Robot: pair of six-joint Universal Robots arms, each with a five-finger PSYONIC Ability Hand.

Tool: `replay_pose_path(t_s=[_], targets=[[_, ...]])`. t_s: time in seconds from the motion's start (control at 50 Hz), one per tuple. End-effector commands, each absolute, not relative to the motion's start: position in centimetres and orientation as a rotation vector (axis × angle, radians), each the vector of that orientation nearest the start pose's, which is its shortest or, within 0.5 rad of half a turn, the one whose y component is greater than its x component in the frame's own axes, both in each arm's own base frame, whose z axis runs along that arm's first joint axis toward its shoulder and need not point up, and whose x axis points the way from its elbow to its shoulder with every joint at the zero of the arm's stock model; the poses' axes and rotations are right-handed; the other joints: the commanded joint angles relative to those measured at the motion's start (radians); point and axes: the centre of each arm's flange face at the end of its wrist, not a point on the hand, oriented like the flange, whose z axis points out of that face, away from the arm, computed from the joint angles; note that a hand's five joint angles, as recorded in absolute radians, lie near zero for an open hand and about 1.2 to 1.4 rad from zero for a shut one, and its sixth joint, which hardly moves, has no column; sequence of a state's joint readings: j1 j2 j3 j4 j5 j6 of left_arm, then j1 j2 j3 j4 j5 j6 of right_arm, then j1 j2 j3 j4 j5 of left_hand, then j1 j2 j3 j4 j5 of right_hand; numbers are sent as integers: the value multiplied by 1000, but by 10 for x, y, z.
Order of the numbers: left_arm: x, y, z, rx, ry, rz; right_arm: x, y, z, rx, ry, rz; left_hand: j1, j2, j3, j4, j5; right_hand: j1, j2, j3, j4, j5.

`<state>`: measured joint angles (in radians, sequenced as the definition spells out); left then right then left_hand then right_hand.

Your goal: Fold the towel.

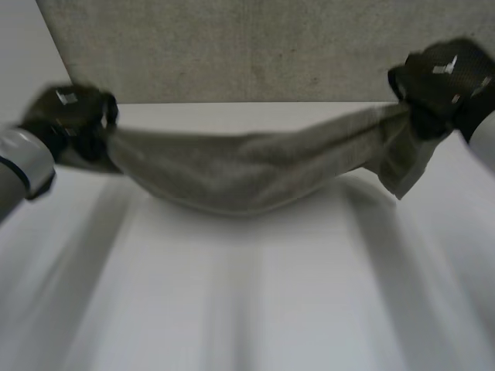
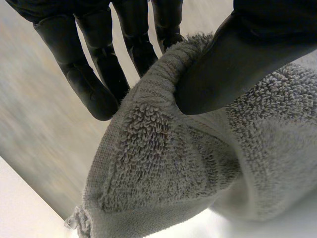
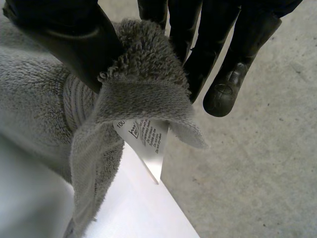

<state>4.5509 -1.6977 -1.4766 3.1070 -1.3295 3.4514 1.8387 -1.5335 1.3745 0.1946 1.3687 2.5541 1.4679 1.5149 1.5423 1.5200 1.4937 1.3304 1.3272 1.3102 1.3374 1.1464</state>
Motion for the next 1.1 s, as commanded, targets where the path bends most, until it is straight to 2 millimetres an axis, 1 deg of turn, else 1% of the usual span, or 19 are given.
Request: replay_pose_path(t_s=[0.02, 0.06, 0.16, 0.26, 0.34, 0.38, 0.4, 0.46, 0.48, 0.5, 0.54, 0.66, 0.76, 0.86, 0.92, 0.96, 0.98, 1.02, 1.1], targets=[[-203, -296, 337, 783, 2041, -2329, 230, -261, 344, -1311, 2156, -1903, -72, -119, -146, -124, -272, 66, 69, 86, 59, 75], [-205, -299, 331, 795, 2057, -2308, 231, -265, 337, -1366, 2181, -1842, -72, -119, -146, -124, -272, 66, 69, 86, 59, 75], [-215, -323, 264, 941, 2190, -2062, 238, -282, 305, -1512, 2222, -1721, -72, -119, -146, -124, -272, 66, 69, 86, 59, 75], [-226, -348, 229, 1051, 2114, -1895, 249, -309, 283, -1526, 2213, -1732, -72, -119, -146, -124, -272, 66, 69, 86, 59, 75], [-233, -373, 230, 1039, 1992, -1870, 257, -333, 284, -1510, 2156, -1891, -72, -119, -146, -124, -272, 66, 69, 86, 59, 75], [-236, -386, 242, 1005, 1920, -1908, 265, -365, 303, -1422, 2026, -2220, -72, -119, -146, -124, -272, 66, 69, 86, 59, 75], [-239, -398, 262, 948, 1842, -1984, 265, -366, 303, -1422, 2025, -2222, -72, -119, -146, -124, -272, 66, 69, 86, 59, 75], [-243, -415, 323, 761, 1642, -2245, 275, -387, 339, -1208, 1776, -2649, -72, -119, -146, -124, -272, 66, 69, 86, 59, 75], [-245, -416, 356, 639, 1545, -2411, 281, -388, 359, -1073, 1616, -2828, -72, -119, -146, -124, -272, 66, 69, 86, 59, 75], [-245, -416, 356, 638, 1544, -2412, 281, -388, 359, -1072, 1614, -2830, -72, -119, -146, -124, -272, 66, 69, 86, 59, 75], [-238, -411, 409, 381, 1404, -2707, 282, -373, 403, -792, 1284, -3076, -72, -119, -146, -124, -272, 66, 69, 86, 59, 75], [-228, -398, 445, 182, 1329, -2963, 277, -351, 424, -646, 1090, -3122, -72, -119, -146, -124, -272, 66, 69, 86, 59, 75], [-231, -404, 402, 244, 1558, -2835, 282, -351, 391, -785, 1292, -2971, -72, -119, -146, -124, -272, 66, 69, 86, 59, 75], [-234, -403, 312, 403, 1869, -2569, 287, -353, 316, -1084, 1635, -2602, -72, -119, -146, -124, -272, 66, 69, 86, 59, 75], [-235, -401, 288, 468, 1919, -2517, 288, -350, 299, -1141, 1695, -2509, -72, -119, -146, -124, -272, 66, 69, 86, 59, 75], [-238, -392, 244, 616, 1976, -2421, 288, -344, 262, -1228, 1798, -2343, -72, -119, -146, -124, -272, 66, 69, 86, 59, 75], [-238, -392, 243, 617, 1976, -2420, 288, -344, 262, -1228, 1798, -2343, -72, -119, -146, -124, -272, 66, 69, 86, 59, 75], [-238, -380, 207, 758, 1973, -2327, 285, -340, 222, -1282, 1905, -2190, -72, -119, -146, -124, -272, 66, 69, 86, 59, 75], [-235, -367, 179, 875, 1944, -2239, 281, -334, 187, -1313, 2005, -2059, -72, -119, -146, -124, -272, 66, 69, 86, 59, 75]])
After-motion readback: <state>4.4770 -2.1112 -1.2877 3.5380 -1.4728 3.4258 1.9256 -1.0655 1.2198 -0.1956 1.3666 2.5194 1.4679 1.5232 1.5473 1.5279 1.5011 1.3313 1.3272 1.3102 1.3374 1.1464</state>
